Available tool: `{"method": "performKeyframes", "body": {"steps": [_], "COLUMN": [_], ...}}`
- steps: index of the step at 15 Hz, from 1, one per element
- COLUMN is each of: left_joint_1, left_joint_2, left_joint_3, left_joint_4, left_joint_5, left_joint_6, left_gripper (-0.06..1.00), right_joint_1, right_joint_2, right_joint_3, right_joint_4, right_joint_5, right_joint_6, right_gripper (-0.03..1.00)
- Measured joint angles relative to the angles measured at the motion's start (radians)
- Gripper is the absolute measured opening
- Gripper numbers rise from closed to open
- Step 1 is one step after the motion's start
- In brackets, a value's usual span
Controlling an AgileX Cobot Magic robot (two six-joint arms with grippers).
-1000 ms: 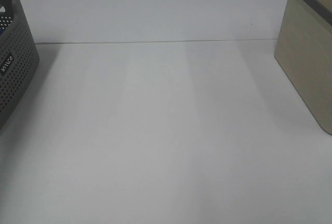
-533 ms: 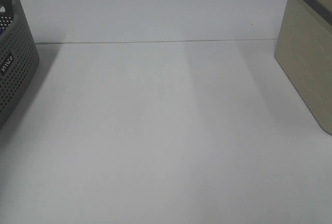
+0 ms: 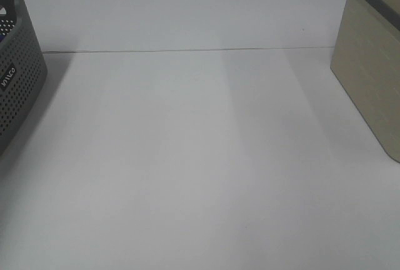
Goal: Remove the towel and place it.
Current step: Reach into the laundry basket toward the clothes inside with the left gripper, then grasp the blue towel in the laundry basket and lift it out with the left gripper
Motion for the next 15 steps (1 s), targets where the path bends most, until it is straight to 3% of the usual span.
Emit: {"method": "performKeyframes", "body": {"steps": [2,5,6,13,15], "left_joint_1": [-0.003,-0.003,-0.003,-0.003,-0.003], "left_joint_2": [0.014,0.021,0.021,0.022,0.022], "left_joint_3": [0.0,0.0,0.0,0.036,0.037], "left_joint_4": [0.006,0.006,0.007,0.068,0.069], "left_joint_5": [0.002,0.034,0.037,0.035,0.032], "left_joint_6": [0.001,0.003,0.003,-0.031,-0.088], "left_gripper": [0.85,0.66,0.51,0.01,0.0], "right_joint_1": [0.0,0.0,0.0,0.0,0.0], "right_joint_2": [0.0,0.0,0.0,0.0,0.0], "right_joint_3": [0.0,0.0,0.0,0.0,0.0], "right_joint_4": [0.0,0.0,0.0,0.0,0.0], "right_joint_5": [0.0,0.0,0.0,0.0,0.0], "right_joint_6": [0.0,0.0,0.0,0.0,0.0], "right_gripper": [0.75,0.75,0.75,0.75,0.75]}}
